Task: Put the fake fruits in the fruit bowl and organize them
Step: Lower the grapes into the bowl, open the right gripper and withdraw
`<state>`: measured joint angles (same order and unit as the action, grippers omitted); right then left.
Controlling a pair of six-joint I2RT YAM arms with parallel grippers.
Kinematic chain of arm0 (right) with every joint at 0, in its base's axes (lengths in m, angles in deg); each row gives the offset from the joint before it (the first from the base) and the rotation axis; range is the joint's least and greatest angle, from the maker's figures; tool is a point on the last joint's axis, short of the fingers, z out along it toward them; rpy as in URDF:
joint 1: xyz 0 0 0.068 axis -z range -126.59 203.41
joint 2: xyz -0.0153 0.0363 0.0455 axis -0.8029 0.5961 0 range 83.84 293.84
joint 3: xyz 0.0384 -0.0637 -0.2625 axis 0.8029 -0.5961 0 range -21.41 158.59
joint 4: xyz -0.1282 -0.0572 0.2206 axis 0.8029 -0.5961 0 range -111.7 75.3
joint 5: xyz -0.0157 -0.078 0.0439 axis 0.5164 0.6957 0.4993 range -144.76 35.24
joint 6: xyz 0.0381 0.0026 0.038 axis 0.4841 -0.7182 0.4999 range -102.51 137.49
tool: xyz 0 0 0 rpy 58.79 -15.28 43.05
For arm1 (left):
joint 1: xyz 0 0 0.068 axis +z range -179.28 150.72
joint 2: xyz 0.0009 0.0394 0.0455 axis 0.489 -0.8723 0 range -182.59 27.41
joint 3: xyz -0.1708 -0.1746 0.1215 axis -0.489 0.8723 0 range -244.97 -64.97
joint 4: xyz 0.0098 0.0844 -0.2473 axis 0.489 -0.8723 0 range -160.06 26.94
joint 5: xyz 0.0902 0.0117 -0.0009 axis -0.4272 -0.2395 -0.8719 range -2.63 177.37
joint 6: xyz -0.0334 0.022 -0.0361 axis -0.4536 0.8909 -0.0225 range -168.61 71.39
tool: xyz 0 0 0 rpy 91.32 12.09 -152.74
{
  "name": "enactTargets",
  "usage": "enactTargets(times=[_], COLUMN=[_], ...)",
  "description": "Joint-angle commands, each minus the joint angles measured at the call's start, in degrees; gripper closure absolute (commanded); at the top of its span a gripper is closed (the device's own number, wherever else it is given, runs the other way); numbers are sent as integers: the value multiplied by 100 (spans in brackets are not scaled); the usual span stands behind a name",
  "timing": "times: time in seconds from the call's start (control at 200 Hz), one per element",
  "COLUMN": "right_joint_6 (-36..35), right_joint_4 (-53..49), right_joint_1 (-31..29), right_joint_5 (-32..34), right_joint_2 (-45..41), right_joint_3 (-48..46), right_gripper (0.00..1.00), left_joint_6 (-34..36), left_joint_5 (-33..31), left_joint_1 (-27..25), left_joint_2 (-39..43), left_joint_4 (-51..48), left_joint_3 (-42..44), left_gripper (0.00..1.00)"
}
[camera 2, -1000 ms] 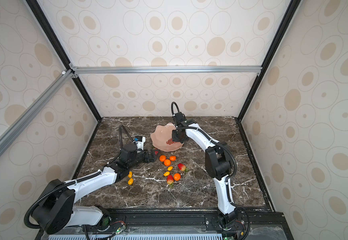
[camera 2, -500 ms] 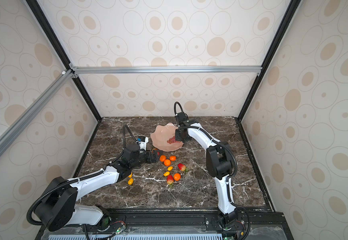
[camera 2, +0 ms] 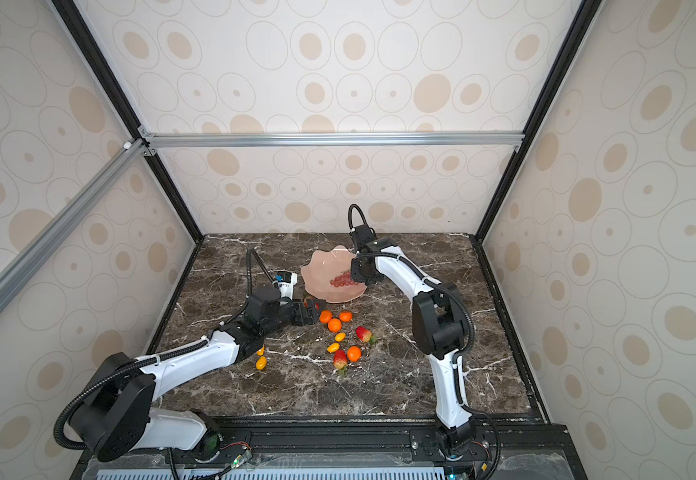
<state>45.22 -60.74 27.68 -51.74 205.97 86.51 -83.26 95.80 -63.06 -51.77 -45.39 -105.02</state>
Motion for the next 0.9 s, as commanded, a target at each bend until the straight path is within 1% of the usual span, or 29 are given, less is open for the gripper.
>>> enactTargets(times=[0.0, 0.2, 0.295, 0.365, 0.43, 0.64, 0.79, 0.895], right_joint_6=[-35, -174, -272, -368, -432, -661, -707, -563], right_joint_4=[-111, 184, 563, 977, 1269, 1463, 1557, 1468], right_joint_1=[16, 8, 15, 7, -22, -298, -628, -788], right_joint_5=[118, 211, 199, 105, -20, -169, 21, 130], right_joint_2=[-321, -822, -1257, -1655, -1957, -2611, -3107, -3411], right_joint_3=[42, -335, -892, -1400, -1788, -2660, -3350, -3828], right_gripper=[71, 56, 47, 44, 44, 47, 48, 49], left_joint_6=[147, 320, 407, 467, 494, 406, 328, 353], left_joint_5=[-181, -499, -592, -621, -694, -842, -879, -902], left_joint_1=[-31, -19, -23, -35, -45, -208, -424, -615], left_joint_2=[142, 339, 417, 457, 529, 974, 1321, 1562], left_joint_4=[-123, -453, -545, -618, -704, -792, -897, -857], left_joint_3=[-280, -324, -352, -354, -337, 75, 389, 630], left_gripper=[2, 2, 2, 2, 2, 2, 2, 2])
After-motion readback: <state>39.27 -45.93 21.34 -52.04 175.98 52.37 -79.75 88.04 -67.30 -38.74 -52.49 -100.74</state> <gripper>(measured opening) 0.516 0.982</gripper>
